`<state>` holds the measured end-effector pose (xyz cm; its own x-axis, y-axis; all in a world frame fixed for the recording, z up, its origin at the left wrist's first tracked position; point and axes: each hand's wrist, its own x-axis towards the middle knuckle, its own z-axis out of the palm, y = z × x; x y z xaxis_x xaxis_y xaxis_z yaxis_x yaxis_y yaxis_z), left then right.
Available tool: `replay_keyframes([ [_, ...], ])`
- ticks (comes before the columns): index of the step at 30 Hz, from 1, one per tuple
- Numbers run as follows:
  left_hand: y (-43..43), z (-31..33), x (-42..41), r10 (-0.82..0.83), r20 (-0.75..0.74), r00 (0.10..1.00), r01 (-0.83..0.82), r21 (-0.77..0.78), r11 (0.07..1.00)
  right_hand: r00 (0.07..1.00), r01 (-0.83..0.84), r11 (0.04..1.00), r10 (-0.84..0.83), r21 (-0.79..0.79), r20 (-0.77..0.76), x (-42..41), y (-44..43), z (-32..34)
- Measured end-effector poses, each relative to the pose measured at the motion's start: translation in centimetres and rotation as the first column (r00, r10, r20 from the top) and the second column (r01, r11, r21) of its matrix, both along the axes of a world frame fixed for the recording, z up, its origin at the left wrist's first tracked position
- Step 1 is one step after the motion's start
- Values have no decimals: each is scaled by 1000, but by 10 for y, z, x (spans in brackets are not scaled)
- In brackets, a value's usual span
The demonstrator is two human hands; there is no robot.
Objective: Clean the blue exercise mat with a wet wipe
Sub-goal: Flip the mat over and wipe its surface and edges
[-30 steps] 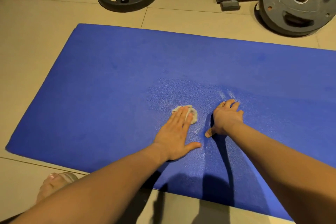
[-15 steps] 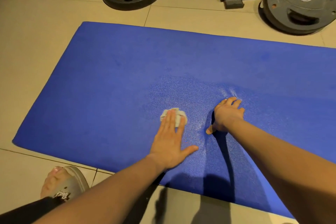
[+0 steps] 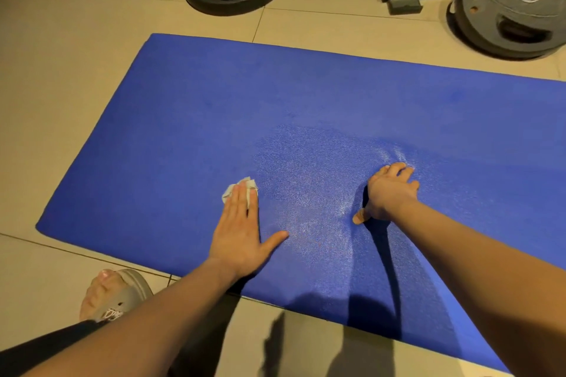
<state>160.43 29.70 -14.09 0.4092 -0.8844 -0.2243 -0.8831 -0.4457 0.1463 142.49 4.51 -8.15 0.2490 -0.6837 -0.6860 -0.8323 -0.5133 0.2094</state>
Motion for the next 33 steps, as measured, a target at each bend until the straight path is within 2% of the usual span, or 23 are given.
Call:
replay_keyframes([
  [3, -21, 2, -44, -34, -80, 996, 32, -17, 999, 1000, -1, 1000, 1, 0, -1, 1, 0, -2],
  [7, -46, 4, -114, -266, -226, 937, 243, -122, 962, 1000, -2, 1000, 2, -3, 4, -2, -1, -2],
  [9, -47, 5, -123, -351, -232, 907, 326, -140, 935, 1000, -2, 1000, 2, 1, 9, -3, -2, -2],
  [11, -40, 6, -109, -387, -175, 905, 364, -152, 919, 1000, -3, 1000, 3, 5, 14, -3, -3, -3],
  [13, -24, 5, -84, -323, -130, 938, 306, -131, 943, 1000, -2, 1000, 2, 11, 11, -2, -4, -2],
  [16, 10, 2, -39, -100, -50, 994, 93, -122, 988, 1000, -2, 1000, 1, 19, 5, 0, -4, -2],
  [20, 22, 2, -25, 109, -52, 993, -113, -76, 991, 1000, 0, 1000, 0, 0, -1, 0, -3, -3],
  [23, -3, 5, -65, 45, -140, 989, -58, -93, 994, 1000, 0, 1000, 0, -2, -7, 1, -3, -4],
  [27, -24, 15, -120, -189, -298, 935, 169, -94, 981, 1000, 4, 1000, -4, 0, -22, 2, -5, -6],
  [30, -18, 17, -113, -318, -251, 914, 307, -82, 948, 1000, 7, 1000, -7, 1, -26, 2, -5, -6],
  [33, 12, 14, -70, -249, -146, 957, 235, -102, 967, 1000, -1, 1000, 1, 5, -23, 0, -7, -6],
])
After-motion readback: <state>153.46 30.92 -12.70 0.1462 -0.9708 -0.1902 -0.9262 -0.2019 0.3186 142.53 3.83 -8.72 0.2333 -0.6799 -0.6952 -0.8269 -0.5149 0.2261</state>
